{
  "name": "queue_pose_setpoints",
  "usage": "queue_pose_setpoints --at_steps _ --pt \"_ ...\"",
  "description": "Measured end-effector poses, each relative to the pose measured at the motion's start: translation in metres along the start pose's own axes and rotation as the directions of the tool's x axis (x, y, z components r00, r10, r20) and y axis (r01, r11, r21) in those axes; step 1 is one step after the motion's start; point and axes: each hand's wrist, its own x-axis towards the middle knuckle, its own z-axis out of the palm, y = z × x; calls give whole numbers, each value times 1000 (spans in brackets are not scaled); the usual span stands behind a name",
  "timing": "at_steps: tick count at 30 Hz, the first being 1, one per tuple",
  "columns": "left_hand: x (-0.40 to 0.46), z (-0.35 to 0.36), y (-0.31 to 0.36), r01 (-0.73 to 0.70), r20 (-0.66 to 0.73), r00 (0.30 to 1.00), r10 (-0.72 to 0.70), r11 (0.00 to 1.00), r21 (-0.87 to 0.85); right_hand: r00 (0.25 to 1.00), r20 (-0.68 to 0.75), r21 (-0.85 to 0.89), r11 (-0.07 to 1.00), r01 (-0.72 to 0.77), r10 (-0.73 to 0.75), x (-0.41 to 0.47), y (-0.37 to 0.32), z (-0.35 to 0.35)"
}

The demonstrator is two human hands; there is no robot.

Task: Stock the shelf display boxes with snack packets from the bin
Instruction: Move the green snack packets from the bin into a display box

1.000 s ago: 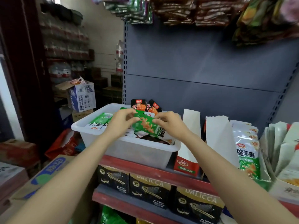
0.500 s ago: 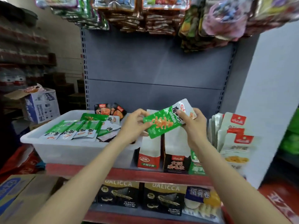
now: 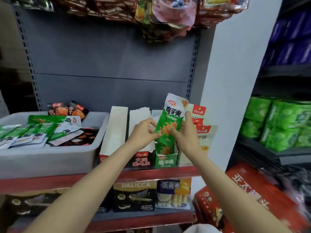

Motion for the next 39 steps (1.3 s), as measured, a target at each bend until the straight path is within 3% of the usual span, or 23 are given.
queue_pose_setpoints --at_steps 3,7,13,18,23,27,29,35,39 --pt "0 1 4 -57 -29 998 55 996 -66 992 84 -142 985 102 -91 -5 5 -2" --pt "2 5 6 -110 -80 991 103 989 -94 990 133 -201 977 68 -42 -2 9 -4" --pt "6 1 1 -63 -101 993 55 995 -80 975 155 -393 895 211 -162 5 3 3" --pt "8 -4 -1 -28 -84 996 26 999 -31 942 259 -606 724 330 -212 26 -4 12" --pt "13 -4 -6 -33 -47 998 34 999 22 921 324 -804 450 389 -217 54 -20 -6" --pt "19 -1 -7 -62 -51 997 64 997 36 946 317 -659 700 276 -75 76 -20 -22" --pt "24 -1 -6 -76 -88 993 80 996 48 935 354 -595 766 244 -23 80 -15 -27" --pt "35 0 -2 -103 -148 982 116 990 91 945 324 -565 794 225 -38 82 0 -28" --pt "40 5 -4 -69 -77 993 86 978 195 924 379 -606 744 283 -42 83 2 -25"
